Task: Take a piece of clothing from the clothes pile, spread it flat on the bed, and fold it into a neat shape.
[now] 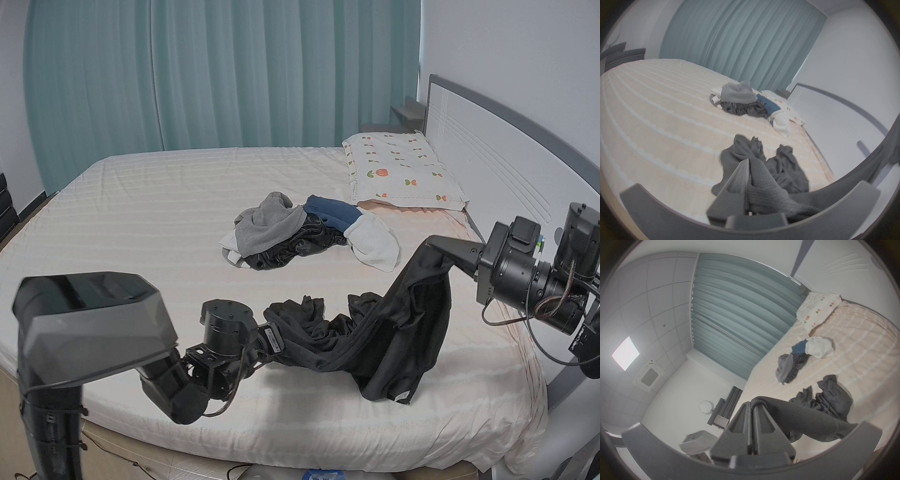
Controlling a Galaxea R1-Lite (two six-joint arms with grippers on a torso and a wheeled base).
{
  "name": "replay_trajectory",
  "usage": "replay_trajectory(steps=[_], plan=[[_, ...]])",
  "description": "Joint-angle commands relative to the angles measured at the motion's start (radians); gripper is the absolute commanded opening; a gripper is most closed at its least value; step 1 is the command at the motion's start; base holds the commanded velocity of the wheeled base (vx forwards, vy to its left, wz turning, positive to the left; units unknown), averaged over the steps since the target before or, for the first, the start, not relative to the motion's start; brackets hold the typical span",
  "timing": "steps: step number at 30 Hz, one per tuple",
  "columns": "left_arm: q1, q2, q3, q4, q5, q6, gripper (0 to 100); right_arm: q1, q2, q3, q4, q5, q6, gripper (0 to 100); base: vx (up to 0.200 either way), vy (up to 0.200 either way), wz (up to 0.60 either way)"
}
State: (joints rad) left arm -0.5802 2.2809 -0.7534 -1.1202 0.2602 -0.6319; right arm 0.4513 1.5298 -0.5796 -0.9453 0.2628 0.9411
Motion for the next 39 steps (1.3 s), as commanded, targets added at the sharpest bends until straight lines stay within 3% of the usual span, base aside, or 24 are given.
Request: replay_trajectory(steps=[1,6,10,13,16,17,19,21,34,39], plan=[[0.025,-0.365,0.226,0.000,-0.003,-0.083,0,-0.006,0.158,0.090,-0.015,0.006,0.013,0,0.000,0.000,0.00],[0.016,-0.460,0.348,0.000,-0.032,-0.167,0,-0.011,0.191,0.196,-0.144,0.003,0.015,0,0.000,0.000,0.00],[0.020,-0.465,0.382,0.005,-0.085,-0.339,0,-0.003,0.242,0.282,-0.328,-0.005,0.013,0,0.000,0.000,0.00],[0.016,-0.474,0.427,-0.001,-0.144,-0.382,0,-0.011,0.260,0.331,-0.438,-0.011,0.015,0,0.000,0.000,0.00],[0.017,-0.508,0.448,-0.003,-0.176,-0.384,0,-0.013,0.260,0.342,-0.529,-0.046,0.013,0,0.000,0.000,0.00],[0.026,-0.552,0.454,-0.003,-0.190,-0.396,0,-0.002,0.248,0.348,-0.619,-0.112,0.008,0,0.000,0.000,0.00],[0.026,-0.603,0.454,-0.003,-0.188,-0.417,0,0.021,0.210,0.339,-0.621,-0.192,-0.001,0,0.000,0.000,0.00],[0.026,-0.650,0.460,-0.003,-0.193,-0.420,0,0.029,0.161,0.333,-0.615,-0.226,0.008,0,0.000,0.000,0.00],[0.025,-0.684,0.497,0.000,-0.193,-0.422,0,0.033,0.155,0.353,-0.615,-0.226,0.015,0,0.000,0.000,0.00],[0.023,-0.666,0.497,0.007,-0.193,-0.422,0,0.027,0.124,0.369,-0.615,-0.189,0.010,0,-0.200,0.000,0.00]])
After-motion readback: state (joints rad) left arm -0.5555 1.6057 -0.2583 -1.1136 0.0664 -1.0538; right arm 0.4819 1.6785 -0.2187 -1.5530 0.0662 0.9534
